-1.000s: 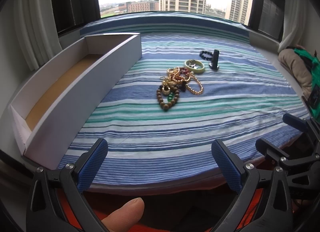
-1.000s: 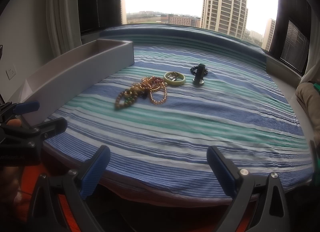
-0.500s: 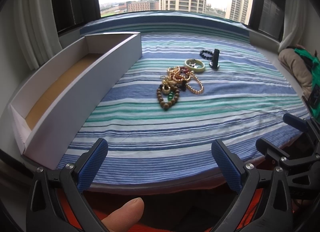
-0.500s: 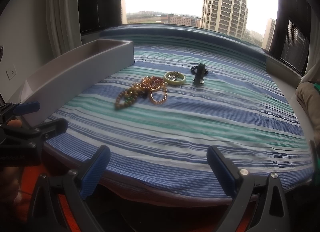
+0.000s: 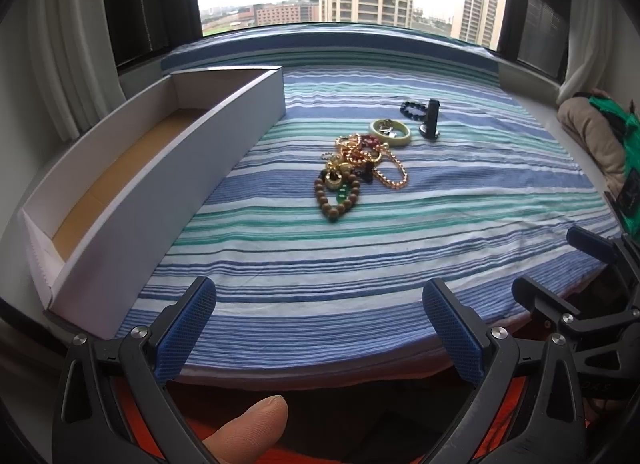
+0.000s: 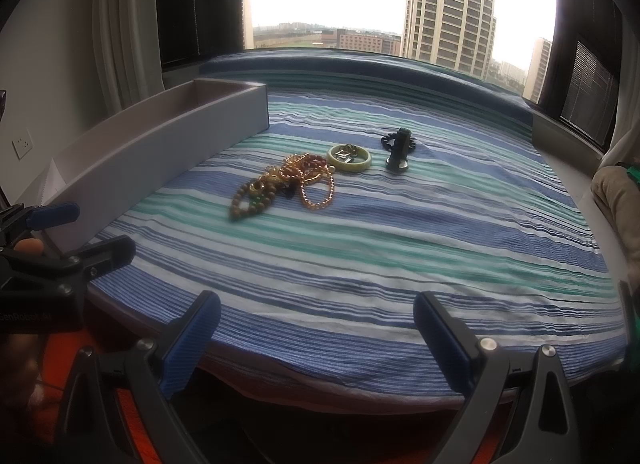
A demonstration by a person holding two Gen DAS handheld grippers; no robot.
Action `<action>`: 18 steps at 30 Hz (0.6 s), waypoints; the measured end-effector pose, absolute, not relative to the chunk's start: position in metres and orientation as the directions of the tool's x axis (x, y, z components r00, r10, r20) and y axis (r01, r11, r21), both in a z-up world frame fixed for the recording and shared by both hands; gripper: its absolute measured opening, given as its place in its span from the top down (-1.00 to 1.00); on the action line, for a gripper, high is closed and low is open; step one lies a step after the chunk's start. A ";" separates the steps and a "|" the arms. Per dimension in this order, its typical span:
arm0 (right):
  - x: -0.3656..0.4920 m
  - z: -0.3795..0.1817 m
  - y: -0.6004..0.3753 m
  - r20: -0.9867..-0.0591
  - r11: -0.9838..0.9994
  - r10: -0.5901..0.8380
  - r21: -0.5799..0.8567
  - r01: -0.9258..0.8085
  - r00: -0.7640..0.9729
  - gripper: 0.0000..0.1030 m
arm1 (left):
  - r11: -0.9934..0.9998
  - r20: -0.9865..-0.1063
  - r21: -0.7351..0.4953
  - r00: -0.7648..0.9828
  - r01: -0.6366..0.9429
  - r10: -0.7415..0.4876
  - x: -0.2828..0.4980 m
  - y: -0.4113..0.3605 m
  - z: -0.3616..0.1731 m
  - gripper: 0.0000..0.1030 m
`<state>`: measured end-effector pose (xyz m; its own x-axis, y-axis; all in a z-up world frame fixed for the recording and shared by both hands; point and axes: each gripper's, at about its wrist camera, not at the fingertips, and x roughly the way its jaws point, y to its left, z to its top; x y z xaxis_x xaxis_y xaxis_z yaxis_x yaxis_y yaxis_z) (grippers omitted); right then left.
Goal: Organize jewelry
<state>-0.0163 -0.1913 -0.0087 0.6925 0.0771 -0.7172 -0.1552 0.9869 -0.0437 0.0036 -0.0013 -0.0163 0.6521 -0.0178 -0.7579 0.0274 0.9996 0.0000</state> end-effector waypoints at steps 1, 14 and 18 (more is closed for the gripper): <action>-0.016 -0.009 -0.191 -0.717 0.987 0.077 -0.043 -0.155 0.692 -0.92 | 1.000 -0.758 0.001 0.652 0.027 -0.017 0.004 -0.001 -0.017 -0.99; -0.016 -0.009 -0.191 -0.716 0.987 0.076 -0.046 -0.155 0.694 -0.92 | 1.000 -0.766 -0.010 0.642 0.024 -0.023 0.005 0.000 -0.017 -0.99; -0.016 -0.009 -0.191 -0.717 0.987 0.075 -0.046 -0.154 0.693 -0.92 | 1.000 -0.767 -0.011 0.641 0.024 -0.024 0.005 0.001 -0.017 -0.99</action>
<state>-0.0164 -0.1908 -0.0087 0.6933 0.0752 -0.7167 -0.1545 0.9869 -0.0459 0.0050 0.0006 -0.0172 0.6410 -0.0239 -0.7672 0.0238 0.9997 -0.0113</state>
